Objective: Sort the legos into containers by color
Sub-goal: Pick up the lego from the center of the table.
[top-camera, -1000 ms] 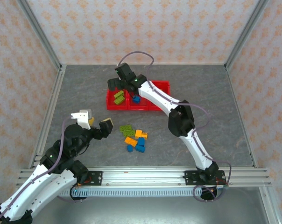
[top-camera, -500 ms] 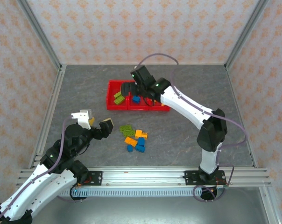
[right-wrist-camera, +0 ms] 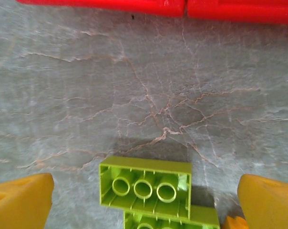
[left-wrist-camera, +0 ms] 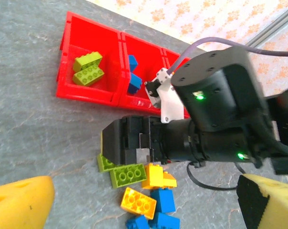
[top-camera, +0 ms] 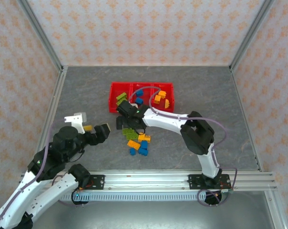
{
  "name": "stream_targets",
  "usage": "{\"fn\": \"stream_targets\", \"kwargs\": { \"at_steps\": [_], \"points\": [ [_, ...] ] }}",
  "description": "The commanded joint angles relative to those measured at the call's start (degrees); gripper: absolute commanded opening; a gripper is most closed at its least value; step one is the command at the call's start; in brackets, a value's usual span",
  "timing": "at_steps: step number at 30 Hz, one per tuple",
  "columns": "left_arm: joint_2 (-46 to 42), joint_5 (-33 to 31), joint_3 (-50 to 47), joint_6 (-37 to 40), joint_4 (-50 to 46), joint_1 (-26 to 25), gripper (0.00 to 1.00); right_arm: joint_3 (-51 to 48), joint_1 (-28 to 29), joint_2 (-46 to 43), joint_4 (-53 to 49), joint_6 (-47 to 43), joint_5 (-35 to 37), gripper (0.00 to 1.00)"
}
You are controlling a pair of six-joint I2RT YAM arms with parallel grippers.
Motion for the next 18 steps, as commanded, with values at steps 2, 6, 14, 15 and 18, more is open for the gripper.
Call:
{"fn": "stream_targets", "kwargs": {
  "at_steps": [2,6,14,15,18],
  "points": [
    [-5.06,-0.88,1.32,-2.77,-10.15,-0.61,0.99,5.12,1.43,4.42,-3.94,3.22,3.70,0.99],
    [-7.91,-0.81,0.75,-3.06,-11.93,-0.57,0.99,5.89,1.95,6.58,-3.79,4.36,2.89,1.00],
    [-7.87,1.72,0.20,-1.86,-13.97,-0.55,0.99,7.79,3.20,9.96,-6.52,5.17,5.51,0.97],
    [-8.08,1.83,0.34,-1.68,-14.32,-0.64,0.99,7.66,3.37,10.20,-6.54,5.09,5.48,0.96],
    [-8.75,1.59,0.75,-1.39,-15.36,-0.58,0.99,6.97,3.74,10.57,-6.29,5.12,4.95,0.88]
  ]
}}
